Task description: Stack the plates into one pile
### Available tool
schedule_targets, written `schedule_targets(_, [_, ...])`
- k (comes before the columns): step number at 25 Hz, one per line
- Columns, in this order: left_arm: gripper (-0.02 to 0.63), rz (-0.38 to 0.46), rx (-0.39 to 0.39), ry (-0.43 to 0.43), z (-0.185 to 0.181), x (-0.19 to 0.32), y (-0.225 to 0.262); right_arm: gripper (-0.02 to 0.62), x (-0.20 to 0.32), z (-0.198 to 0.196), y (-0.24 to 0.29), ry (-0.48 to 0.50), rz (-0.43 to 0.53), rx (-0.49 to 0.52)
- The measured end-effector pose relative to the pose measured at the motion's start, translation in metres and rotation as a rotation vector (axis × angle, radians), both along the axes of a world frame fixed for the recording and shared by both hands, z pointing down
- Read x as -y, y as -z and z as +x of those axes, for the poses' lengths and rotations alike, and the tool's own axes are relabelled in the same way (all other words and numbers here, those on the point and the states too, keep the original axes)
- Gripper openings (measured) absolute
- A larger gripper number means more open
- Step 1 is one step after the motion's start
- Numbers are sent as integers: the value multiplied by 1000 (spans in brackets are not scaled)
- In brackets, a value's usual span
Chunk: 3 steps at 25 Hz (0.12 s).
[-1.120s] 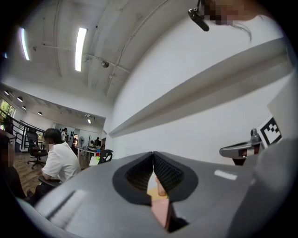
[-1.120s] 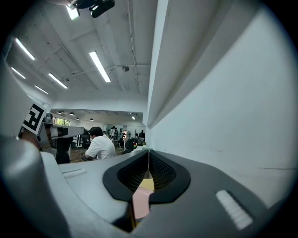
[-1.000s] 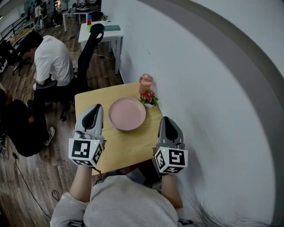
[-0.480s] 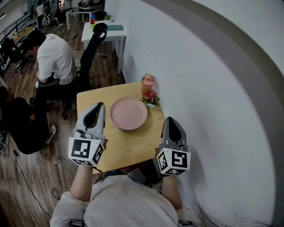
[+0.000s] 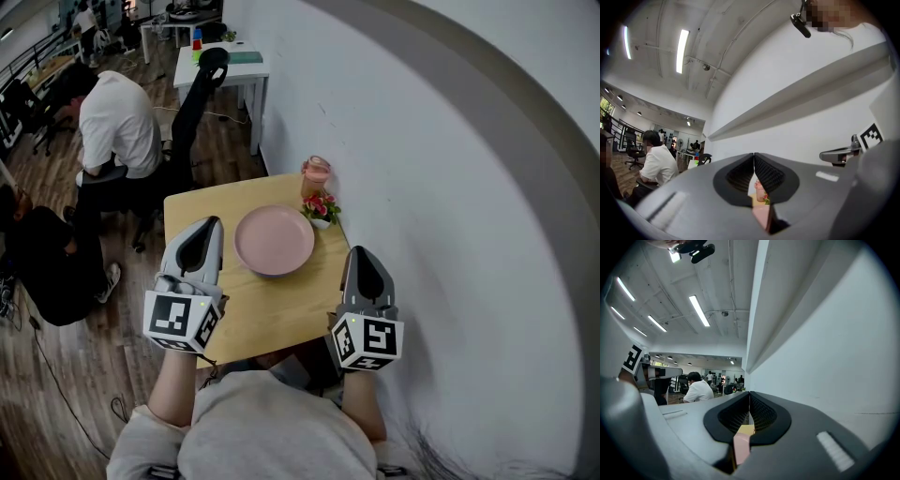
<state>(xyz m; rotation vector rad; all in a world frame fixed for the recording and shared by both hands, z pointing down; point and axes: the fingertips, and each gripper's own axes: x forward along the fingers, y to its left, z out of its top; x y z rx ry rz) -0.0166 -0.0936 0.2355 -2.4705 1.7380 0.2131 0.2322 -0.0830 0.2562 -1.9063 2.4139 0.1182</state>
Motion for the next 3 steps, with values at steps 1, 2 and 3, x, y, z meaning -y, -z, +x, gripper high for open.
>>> schedule_targets(1, [60,0,-1,-1,-1,1,0,5,1,-1,0,0,0,2])
schedule_targets(2, [60,0,-2,-2,-2,1,1,5,1,-2,1,1,0,3])
schedule_targets(3, [60,-1,-3,-4,-2,2,1,5,2,-3,1,1,0,5])
